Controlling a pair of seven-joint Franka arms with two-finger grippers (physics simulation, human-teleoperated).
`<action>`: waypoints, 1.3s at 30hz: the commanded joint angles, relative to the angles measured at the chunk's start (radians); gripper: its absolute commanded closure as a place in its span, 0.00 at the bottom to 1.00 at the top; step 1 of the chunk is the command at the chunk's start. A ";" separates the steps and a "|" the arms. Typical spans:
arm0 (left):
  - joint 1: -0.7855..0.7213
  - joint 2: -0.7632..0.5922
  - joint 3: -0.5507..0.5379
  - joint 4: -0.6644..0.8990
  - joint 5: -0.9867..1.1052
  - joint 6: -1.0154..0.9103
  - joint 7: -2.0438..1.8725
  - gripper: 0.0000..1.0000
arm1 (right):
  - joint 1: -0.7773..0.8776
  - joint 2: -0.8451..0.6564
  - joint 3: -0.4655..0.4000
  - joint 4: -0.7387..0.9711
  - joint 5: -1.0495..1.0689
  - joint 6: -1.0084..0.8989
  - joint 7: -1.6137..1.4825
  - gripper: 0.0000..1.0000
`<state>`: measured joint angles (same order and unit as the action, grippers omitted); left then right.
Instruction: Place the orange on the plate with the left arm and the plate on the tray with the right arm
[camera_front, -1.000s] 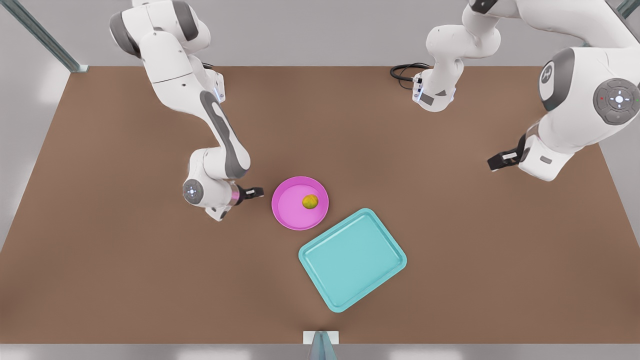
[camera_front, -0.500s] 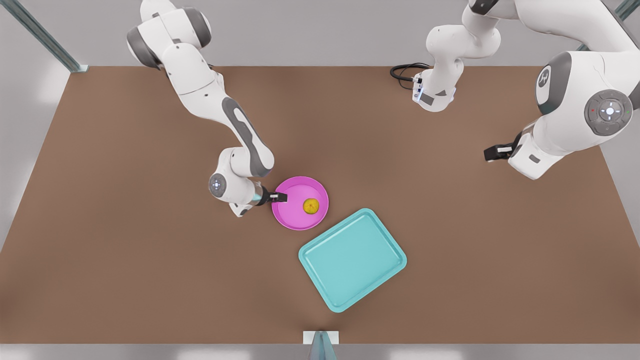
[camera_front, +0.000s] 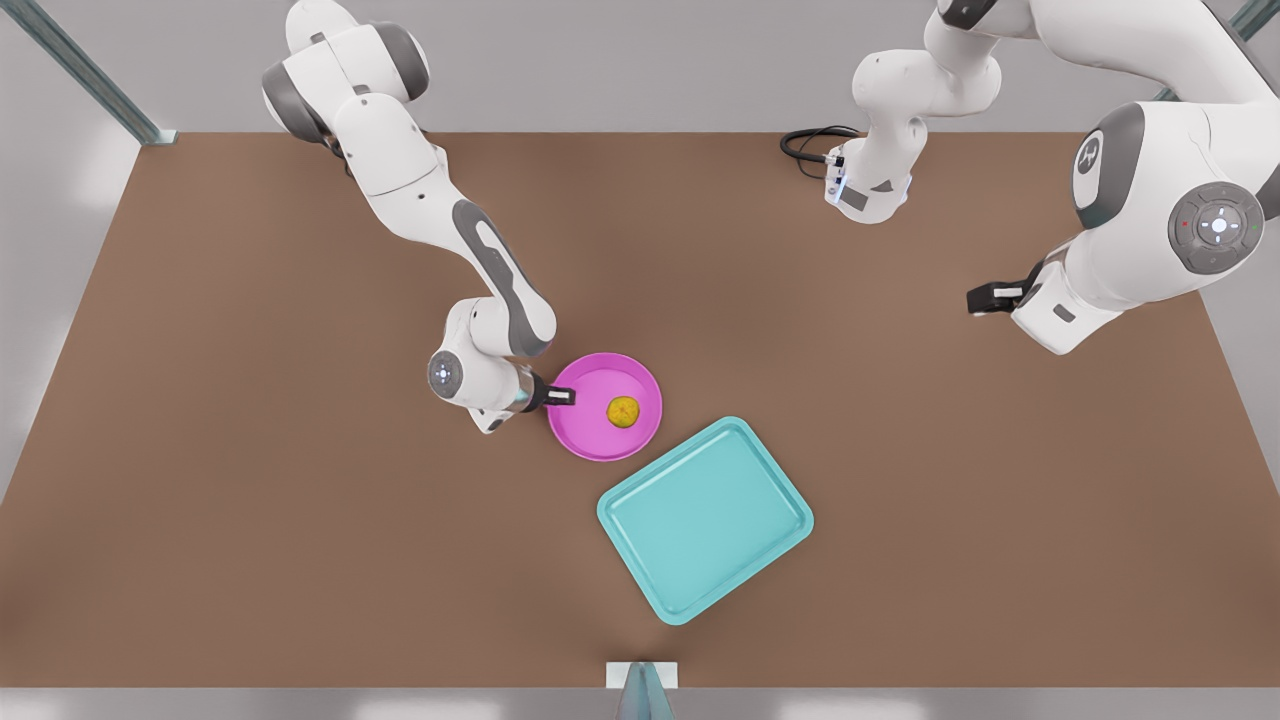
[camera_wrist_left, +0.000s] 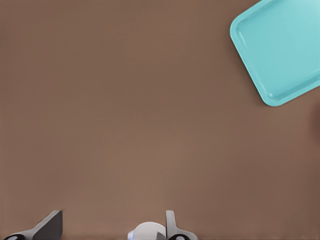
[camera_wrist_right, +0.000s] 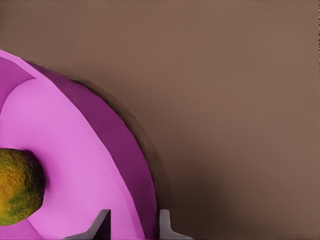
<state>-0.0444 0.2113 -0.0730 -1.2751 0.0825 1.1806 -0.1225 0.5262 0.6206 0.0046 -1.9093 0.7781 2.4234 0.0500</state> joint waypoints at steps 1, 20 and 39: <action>0.000 -0.001 0.001 0.000 0.000 -0.004 0.052 0.00 | -0.002 -0.001 0.000 0.001 -0.005 -0.013 0.053 0.57; 0.000 -0.001 0.001 0.000 0.000 -0.003 0.052 0.00 | -0.011 -0.056 -0.003 0.059 -0.008 -0.102 0.050 0.79; 0.000 0.000 0.001 0.000 0.000 -0.003 0.050 0.00 | -0.061 0.149 -0.018 0.467 -0.003 -0.102 0.053 0.79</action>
<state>-0.0445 0.2127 -0.0719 -1.2751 0.0824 1.1781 -0.0771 0.4649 0.7568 -0.0144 -1.4660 0.7798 2.3249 0.0719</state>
